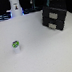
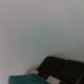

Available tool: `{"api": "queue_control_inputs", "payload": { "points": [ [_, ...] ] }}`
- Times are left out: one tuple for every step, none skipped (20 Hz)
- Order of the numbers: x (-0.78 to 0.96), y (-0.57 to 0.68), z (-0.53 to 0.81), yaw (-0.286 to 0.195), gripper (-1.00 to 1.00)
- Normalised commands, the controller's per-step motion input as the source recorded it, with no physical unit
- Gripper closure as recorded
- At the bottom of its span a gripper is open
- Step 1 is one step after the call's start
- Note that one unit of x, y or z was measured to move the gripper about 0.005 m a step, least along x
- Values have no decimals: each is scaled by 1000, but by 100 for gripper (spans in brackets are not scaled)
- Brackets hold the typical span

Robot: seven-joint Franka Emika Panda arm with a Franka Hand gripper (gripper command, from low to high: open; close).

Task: Open the kcup holder, insert the kcup into the holder, and close the kcup holder

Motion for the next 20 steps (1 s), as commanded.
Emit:
{"api": "queue_control_inputs", "payload": {
  "points": [
    [-189,707,12,-198,-100],
    [-181,706,12,-200,-100],
    [-183,703,11,-201,-100],
    [-197,701,9,-199,-100],
    [-208,701,6,-197,-100],
    [-217,699,2,-196,-100],
    [-224,690,-15,-198,-100],
    [-238,693,-47,-188,-100],
    [-237,687,-55,-190,-100],
    [-237,679,-82,-191,-100],
    [-231,675,-113,-190,-100],
    [-227,666,-153,-191,-100],
    [-232,657,-179,-191,-100],
    [-265,636,-212,-191,-100],
    [-239,632,-212,-186,-100],
    [-241,623,-225,-183,-100],
    [-244,616,-229,-180,-100],
    [-231,573,-222,-174,-100],
    [-228,575,-232,-170,-100],
    [-223,565,-244,-170,-100]
  ]
}}
